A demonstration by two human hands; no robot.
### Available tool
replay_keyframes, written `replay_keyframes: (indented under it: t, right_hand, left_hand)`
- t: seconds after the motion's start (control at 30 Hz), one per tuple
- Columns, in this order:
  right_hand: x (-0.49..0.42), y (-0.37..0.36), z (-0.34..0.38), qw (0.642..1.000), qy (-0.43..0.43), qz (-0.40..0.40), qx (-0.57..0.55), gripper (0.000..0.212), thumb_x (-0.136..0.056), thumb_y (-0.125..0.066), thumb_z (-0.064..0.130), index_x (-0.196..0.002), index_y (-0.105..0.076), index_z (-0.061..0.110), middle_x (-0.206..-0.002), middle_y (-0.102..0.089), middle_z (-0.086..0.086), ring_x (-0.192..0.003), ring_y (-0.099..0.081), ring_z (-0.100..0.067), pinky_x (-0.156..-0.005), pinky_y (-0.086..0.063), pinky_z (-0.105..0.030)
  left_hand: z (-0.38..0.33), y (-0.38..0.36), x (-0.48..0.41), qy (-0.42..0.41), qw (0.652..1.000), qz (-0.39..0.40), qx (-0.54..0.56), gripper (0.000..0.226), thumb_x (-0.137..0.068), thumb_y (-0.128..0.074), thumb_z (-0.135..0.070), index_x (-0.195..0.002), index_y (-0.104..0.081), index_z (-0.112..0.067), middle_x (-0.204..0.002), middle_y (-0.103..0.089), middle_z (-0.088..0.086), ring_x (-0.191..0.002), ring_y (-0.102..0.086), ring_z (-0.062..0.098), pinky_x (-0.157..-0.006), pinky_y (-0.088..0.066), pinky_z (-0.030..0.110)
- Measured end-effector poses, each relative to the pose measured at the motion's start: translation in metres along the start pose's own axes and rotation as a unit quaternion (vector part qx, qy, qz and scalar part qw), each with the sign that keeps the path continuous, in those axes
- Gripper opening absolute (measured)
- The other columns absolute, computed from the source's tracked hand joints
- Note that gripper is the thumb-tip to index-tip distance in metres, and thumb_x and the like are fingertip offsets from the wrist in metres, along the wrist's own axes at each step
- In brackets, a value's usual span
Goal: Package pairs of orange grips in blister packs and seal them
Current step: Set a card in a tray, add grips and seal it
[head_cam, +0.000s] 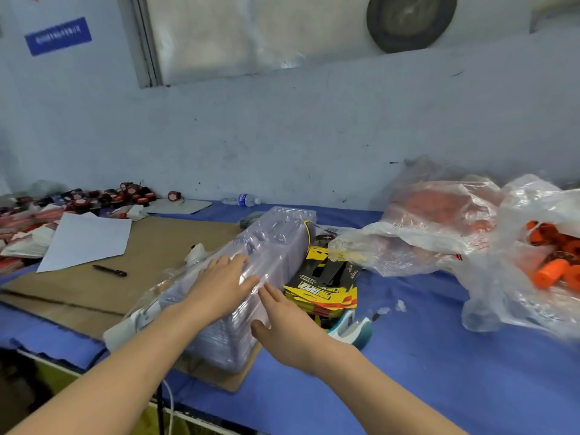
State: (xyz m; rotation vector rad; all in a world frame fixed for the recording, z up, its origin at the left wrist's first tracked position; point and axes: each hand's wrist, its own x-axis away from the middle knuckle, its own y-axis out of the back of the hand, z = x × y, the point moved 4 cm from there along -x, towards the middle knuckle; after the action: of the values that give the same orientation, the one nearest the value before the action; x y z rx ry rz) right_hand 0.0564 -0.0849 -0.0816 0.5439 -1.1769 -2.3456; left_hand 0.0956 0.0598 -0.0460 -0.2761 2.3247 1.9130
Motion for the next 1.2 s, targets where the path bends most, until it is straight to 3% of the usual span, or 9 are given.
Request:
replay_keyframes:
  t: [0.17, 0.33, 0.43, 0.6, 0.7, 0.83, 1.0, 1.13, 1.2]
  right_hand:
    - [0.003, 0.001, 0.007, 1.000, -0.002, -0.005, 0.014, 0.067, -0.100, -0.042, 0.034, -0.156, -0.009, 0.015, -0.164, -0.002, 0.003, -0.147, -0.019, -0.025, -0.115, -0.026, -0.037]
    - [0.002, 0.011, 0.014, 1.000, -0.011, -0.008, 0.024, 0.049, -0.099, -0.044, 0.028, -0.142, -0.034, 0.007, -0.155, -0.025, -0.008, -0.137, -0.033, -0.034, -0.108, -0.033, -0.045]
    - [0.002, 0.014, 0.016, 0.999, -0.021, -0.023, 0.041, 0.046, -0.099, -0.042, 0.028, -0.140, -0.037, 0.007, -0.151, -0.031, -0.009, -0.134, -0.036, -0.034, -0.106, -0.037, -0.048]
    - [-0.001, 0.020, 0.018, 0.995, -0.014, -0.088, -0.050, 0.054, -0.101, -0.041, 0.032, -0.151, -0.029, 0.016, -0.156, -0.033, 0.001, -0.139, -0.036, -0.022, -0.111, -0.034, -0.035]
    - [-0.008, 0.040, 0.022, 0.948, -0.051, -0.137, -0.284, 0.042, -0.100, -0.046, 0.032, -0.140, -0.049, 0.017, -0.139, -0.055, 0.000, -0.123, -0.053, -0.015, -0.102, -0.042, -0.031]
    - [-0.017, 0.069, 0.035, 0.827, -0.074, -0.107, -0.547, 0.026, -0.097, -0.059, 0.029, -0.110, -0.067, 0.009, -0.096, -0.069, -0.001, -0.084, -0.067, -0.015, -0.074, -0.058, -0.031]
    - [-0.007, 0.095, 0.045, 0.784, -0.032, -0.076, -0.616, 0.030, -0.094, -0.064, 0.016, -0.117, -0.064, -0.002, -0.094, -0.072, -0.006, -0.075, -0.068, -0.015, -0.066, -0.057, -0.026]
    - [0.006, 0.112, 0.046, 0.762, 0.008, -0.043, -0.646, 0.022, -0.094, -0.062, 0.023, -0.111, -0.069, 0.011, -0.105, -0.072, -0.002, -0.083, -0.069, -0.014, -0.071, -0.056, -0.026]
    - [0.012, 0.117, 0.047, 0.742, 0.015, -0.037, -0.669, 0.018, -0.095, -0.060, 0.023, -0.108, -0.070, 0.014, -0.105, -0.072, -0.001, -0.083, -0.069, -0.013, -0.071, -0.057, -0.026]
  left_hand:
    - [-0.004, 0.015, 0.005, -0.028, 0.997, -0.052, 0.042, 0.055, -0.095, -0.056, -0.049, -0.140, -0.042, -0.021, -0.130, -0.060, 0.006, -0.118, -0.055, 0.024, -0.096, -0.047, 0.043]
    - [-0.005, 0.034, -0.001, -0.010, 0.997, -0.063, 0.054, 0.052, -0.093, -0.058, -0.051, -0.136, -0.048, -0.023, -0.128, -0.062, 0.005, -0.117, -0.057, 0.024, -0.094, -0.047, 0.038]
    - [-0.007, 0.043, -0.002, 0.000, 0.994, -0.067, 0.083, 0.052, -0.093, -0.059, -0.052, -0.134, -0.050, -0.022, -0.130, -0.062, 0.005, -0.117, -0.058, 0.023, -0.094, -0.047, 0.036]
    - [-0.011, 0.057, 0.000, 0.009, 0.986, -0.081, 0.147, 0.051, -0.092, -0.061, -0.050, -0.132, -0.053, -0.019, -0.129, -0.062, 0.006, -0.116, -0.059, 0.022, -0.098, -0.047, 0.037]
    - [-0.018, 0.071, 0.006, 0.001, 0.978, -0.122, 0.169, 0.047, -0.092, -0.062, -0.048, -0.127, -0.056, -0.017, -0.124, -0.064, 0.006, -0.112, -0.060, 0.022, -0.094, -0.048, 0.036]
    - [-0.032, 0.088, 0.022, -0.035, 0.969, -0.200, 0.144, 0.041, -0.094, -0.055, -0.051, -0.122, -0.057, -0.021, -0.117, -0.063, 0.002, -0.108, -0.058, 0.021, -0.091, -0.051, 0.043]
    - [-0.048, 0.105, 0.038, -0.058, 0.940, -0.246, 0.227, 0.037, -0.095, -0.055, -0.050, -0.120, -0.055, -0.024, -0.118, -0.062, -0.002, -0.110, -0.058, 0.018, -0.093, -0.051, 0.042]
    - [-0.065, 0.120, 0.046, -0.081, 0.901, -0.264, 0.335, 0.027, -0.093, -0.058, -0.051, -0.112, -0.055, -0.032, -0.109, -0.062, -0.011, -0.099, -0.057, 0.000, -0.077, -0.046, 0.016]
    - [-0.073, 0.123, 0.047, -0.088, 0.891, -0.264, 0.357, 0.027, -0.091, -0.059, -0.052, -0.110, -0.056, -0.033, -0.105, -0.061, -0.016, -0.097, -0.055, -0.008, -0.074, -0.043, 0.011]
